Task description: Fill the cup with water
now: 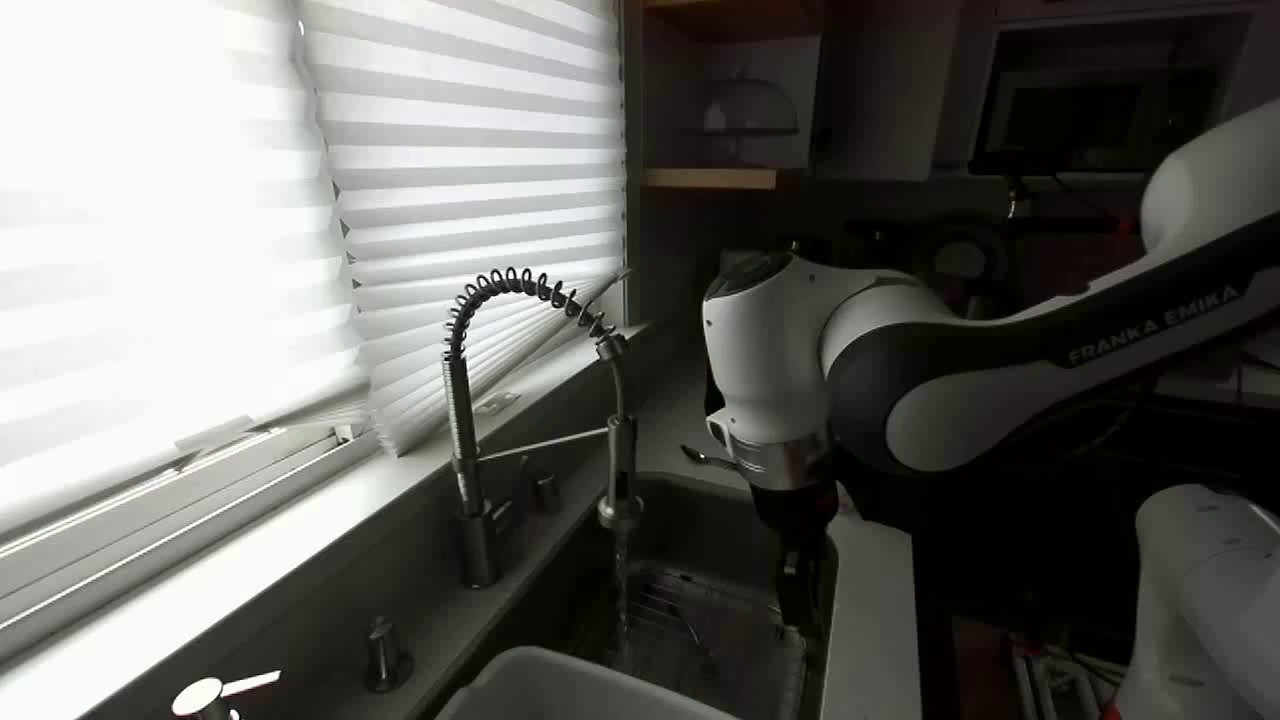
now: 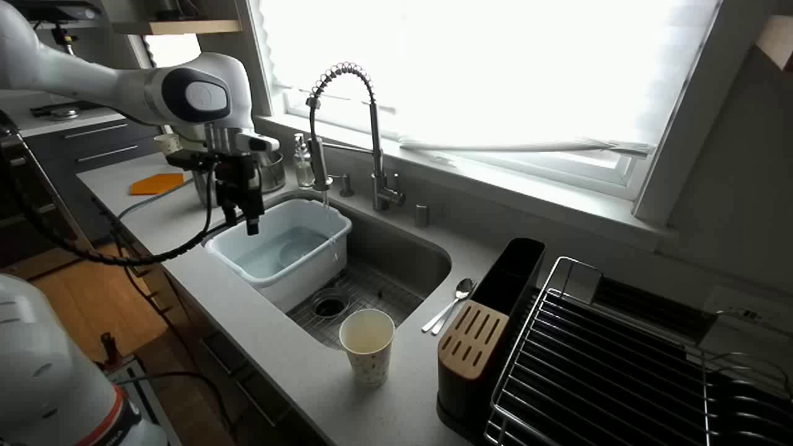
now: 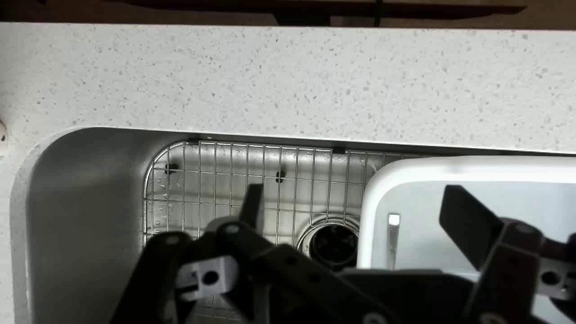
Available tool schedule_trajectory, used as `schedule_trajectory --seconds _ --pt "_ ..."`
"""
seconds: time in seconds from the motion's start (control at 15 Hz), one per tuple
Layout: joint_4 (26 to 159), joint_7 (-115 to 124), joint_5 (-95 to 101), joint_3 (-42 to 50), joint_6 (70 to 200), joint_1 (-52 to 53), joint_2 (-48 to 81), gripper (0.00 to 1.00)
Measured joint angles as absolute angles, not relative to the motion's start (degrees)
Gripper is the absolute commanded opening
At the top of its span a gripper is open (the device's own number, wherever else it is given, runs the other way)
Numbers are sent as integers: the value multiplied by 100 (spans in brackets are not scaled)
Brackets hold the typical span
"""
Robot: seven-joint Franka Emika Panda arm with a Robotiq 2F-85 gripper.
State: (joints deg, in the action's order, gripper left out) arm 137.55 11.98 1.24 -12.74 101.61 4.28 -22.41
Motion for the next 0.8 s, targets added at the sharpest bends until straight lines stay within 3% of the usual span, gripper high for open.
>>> schedule_trajectory --seconds 0.8 --pt "13736 1307 240 -1134 10143 343 -2218 100"
